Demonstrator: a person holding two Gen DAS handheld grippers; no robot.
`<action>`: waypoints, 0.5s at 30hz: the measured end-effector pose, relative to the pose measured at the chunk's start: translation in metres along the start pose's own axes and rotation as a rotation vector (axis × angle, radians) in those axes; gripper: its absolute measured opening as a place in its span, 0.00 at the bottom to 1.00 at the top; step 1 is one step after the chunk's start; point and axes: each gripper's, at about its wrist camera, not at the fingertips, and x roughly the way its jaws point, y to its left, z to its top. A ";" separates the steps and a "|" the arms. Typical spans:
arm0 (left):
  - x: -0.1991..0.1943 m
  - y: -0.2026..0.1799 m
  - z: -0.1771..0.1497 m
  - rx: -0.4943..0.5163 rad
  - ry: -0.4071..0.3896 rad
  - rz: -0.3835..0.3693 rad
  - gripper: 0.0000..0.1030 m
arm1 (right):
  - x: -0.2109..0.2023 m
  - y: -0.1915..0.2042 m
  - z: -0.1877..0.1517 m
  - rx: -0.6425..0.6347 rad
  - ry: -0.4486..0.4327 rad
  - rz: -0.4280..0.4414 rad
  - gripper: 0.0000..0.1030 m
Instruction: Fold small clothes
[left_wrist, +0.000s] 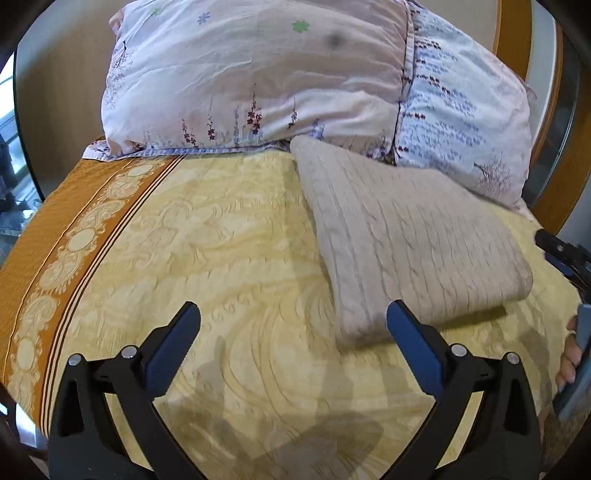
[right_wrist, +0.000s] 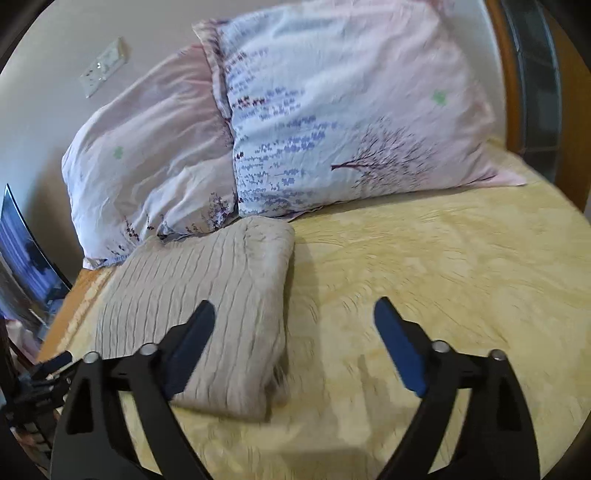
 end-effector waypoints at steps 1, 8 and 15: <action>-0.001 -0.004 -0.002 0.010 0.008 0.002 0.98 | -0.005 0.005 -0.005 -0.013 -0.007 -0.011 0.99; 0.003 -0.035 -0.018 0.109 0.054 0.068 0.98 | -0.006 0.043 -0.035 -0.115 0.099 -0.036 0.99; 0.014 -0.047 -0.019 0.141 0.122 0.107 0.98 | 0.012 0.061 -0.055 -0.170 0.190 -0.094 0.99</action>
